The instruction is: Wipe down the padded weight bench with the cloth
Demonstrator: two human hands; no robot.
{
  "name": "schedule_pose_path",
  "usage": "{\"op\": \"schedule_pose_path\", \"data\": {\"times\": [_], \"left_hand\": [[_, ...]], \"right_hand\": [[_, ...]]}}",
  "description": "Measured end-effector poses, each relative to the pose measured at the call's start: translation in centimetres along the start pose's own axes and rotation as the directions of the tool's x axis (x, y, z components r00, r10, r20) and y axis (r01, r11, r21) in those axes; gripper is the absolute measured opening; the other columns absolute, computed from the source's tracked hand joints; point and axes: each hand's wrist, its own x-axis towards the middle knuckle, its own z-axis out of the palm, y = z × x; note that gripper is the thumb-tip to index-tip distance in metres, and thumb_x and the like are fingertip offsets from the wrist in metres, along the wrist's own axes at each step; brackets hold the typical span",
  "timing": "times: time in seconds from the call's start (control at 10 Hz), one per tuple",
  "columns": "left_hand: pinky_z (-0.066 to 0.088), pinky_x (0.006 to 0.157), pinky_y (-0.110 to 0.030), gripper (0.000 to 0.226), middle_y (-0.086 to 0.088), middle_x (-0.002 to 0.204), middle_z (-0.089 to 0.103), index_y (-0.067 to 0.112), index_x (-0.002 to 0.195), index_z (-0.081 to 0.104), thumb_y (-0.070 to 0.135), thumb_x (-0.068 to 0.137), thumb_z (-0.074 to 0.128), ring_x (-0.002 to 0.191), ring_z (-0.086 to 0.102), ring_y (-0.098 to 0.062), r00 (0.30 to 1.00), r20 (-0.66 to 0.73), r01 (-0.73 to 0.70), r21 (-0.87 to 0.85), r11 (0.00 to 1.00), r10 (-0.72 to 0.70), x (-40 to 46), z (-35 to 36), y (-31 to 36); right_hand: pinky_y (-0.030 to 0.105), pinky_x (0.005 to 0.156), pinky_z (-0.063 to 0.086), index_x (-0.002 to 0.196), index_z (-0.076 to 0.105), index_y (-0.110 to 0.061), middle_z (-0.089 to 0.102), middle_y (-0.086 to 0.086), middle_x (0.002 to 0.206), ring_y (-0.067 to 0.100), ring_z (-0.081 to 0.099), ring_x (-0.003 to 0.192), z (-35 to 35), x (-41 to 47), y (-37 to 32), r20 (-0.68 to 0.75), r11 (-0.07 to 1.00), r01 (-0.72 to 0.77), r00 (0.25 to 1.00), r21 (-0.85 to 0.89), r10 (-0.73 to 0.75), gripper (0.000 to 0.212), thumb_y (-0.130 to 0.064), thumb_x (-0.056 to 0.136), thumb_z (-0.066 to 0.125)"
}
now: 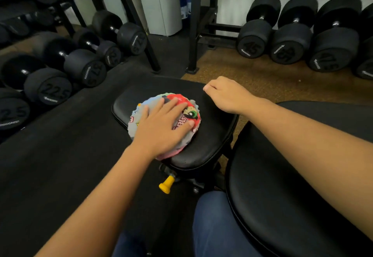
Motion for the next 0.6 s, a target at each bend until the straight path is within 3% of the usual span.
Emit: {"op": "schedule_pose_path", "data": {"times": [0.1,0.3,0.4,0.5,0.6], "left_hand": [[0.004,0.114,-0.053,0.062,0.011,0.159,0.014,0.043,0.145,0.024,0.064,0.087,0.027,0.147,0.005,-0.022,0.999,-0.001,0.052,-0.011,0.999,-0.052,1.9,0.3,1.5],[0.003,0.117,-0.052,0.057,0.011,0.16,0.01,0.04,0.148,0.018,0.056,0.094,0.028,0.148,0.002,-0.025,0.995,0.022,-0.095,-0.023,0.995,0.096,2.5,0.9,4.6],[0.003,0.117,-0.051,0.057,0.01,0.16,0.012,0.039,0.147,0.022,0.057,0.094,0.03,0.148,0.002,-0.023,0.987,0.117,-0.1,-0.093,0.991,0.11,2.6,0.3,4.3],[0.017,0.116,-0.049,0.053,0.005,0.153,0.033,0.029,0.14,0.042,0.054,0.093,0.038,0.144,0.02,-0.022,0.974,0.142,-0.142,-0.222,0.965,0.176,3.5,-2.5,4.8],[0.02,0.116,-0.041,0.053,-0.004,0.152,0.035,0.017,0.14,0.044,0.046,0.096,0.041,0.143,0.023,-0.019,0.95,0.268,-0.087,-0.258,0.962,0.157,4.7,-6.2,6.9]], "right_hand": [[0.036,0.092,0.038,0.127,0.06,-0.014,0.051,0.011,0.129,0.028,0.05,0.117,0.1,-0.1,0.0,-0.003,1.0,0.004,1.0,-0.022,-0.004,0.043,-0.037,0.102,0.033],[0.04,0.096,0.04,0.12,0.063,-0.015,0.051,0.011,0.125,0.027,0.05,0.116,0.3,-0.1,-0.1,0.017,0.997,0.018,1.0,-0.077,-0.016,0.042,-0.037,0.1,0.033],[0.032,0.09,0.036,0.121,0.063,-0.018,0.053,0.006,0.129,0.024,0.05,0.118,-1.0,-0.7,-0.1,0.04,0.999,0.012,0.999,-0.038,-0.011,0.037,-0.034,0.101,0.037],[0.03,0.087,0.037,0.122,0.063,-0.019,0.055,0.004,0.128,0.022,0.052,0.115,-3.7,-1.8,-0.1,0.032,1.0,-0.028,0.999,-0.001,0.028,0.033,-0.032,0.1,0.041],[0.031,0.086,0.037,0.121,0.063,-0.019,0.056,0.006,0.125,0.024,0.052,0.115,-7.5,-2.9,-0.5,0.091,0.993,-0.119,0.988,-0.026,0.121,0.032,-0.031,0.1,0.041]]}}
